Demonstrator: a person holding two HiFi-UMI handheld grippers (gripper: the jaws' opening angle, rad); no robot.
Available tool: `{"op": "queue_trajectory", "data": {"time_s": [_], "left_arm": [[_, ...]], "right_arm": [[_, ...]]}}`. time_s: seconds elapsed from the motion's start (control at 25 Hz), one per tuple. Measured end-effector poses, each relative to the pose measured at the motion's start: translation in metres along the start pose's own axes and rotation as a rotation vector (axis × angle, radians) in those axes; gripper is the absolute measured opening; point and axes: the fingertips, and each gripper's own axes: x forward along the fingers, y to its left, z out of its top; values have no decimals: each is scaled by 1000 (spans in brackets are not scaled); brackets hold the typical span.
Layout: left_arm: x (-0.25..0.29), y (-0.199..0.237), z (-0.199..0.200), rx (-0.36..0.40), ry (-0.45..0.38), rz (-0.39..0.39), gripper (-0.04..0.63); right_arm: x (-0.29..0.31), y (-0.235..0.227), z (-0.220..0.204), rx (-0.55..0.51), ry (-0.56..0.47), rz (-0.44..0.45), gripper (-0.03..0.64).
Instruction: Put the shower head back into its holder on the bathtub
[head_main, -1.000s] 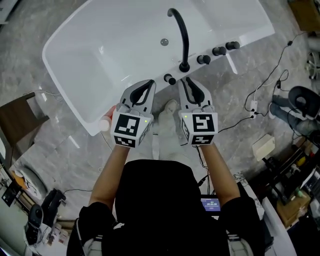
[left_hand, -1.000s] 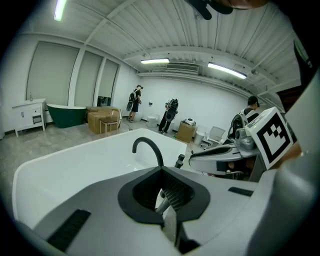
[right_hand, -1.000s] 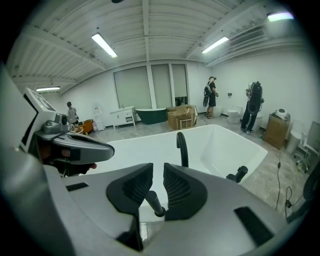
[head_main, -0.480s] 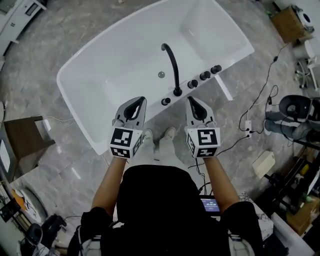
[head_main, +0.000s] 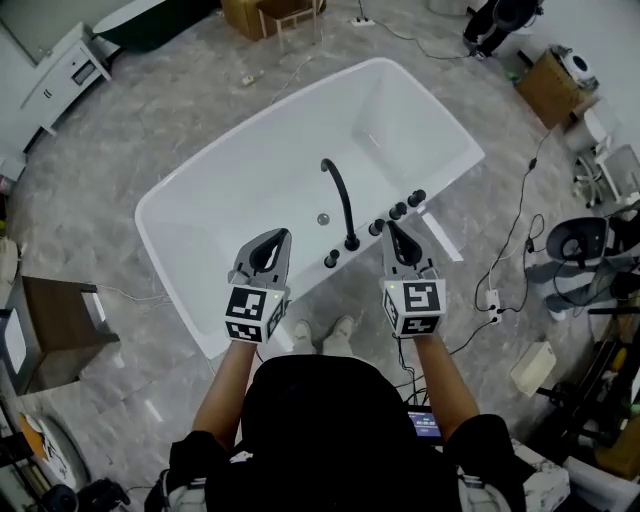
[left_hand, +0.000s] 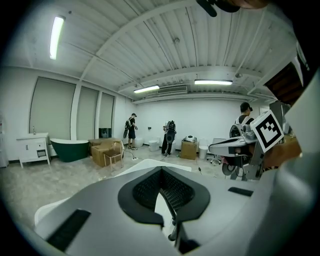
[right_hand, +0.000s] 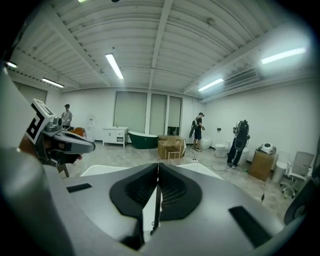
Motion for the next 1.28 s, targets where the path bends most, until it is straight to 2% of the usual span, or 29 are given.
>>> {"op": "queue_trajectory", "data": {"time_s": [0.28,0.64,0.96,1.28], "left_arm": [[-19,-1,55,51,-104,18,12],[-36,-6,87,73,-167,27,12],[-42,-13,102,56,-195,15,12],[-36,-21,102,57,-191,3,12]], "right_arm": [[-18,4,47,-30,-95,-12,25],[-33,2,75,-25,-155,-19,25],[-40,8,82,-33,-168,-16,25],[-40,5,79,-37,-164,-13,25]]}}
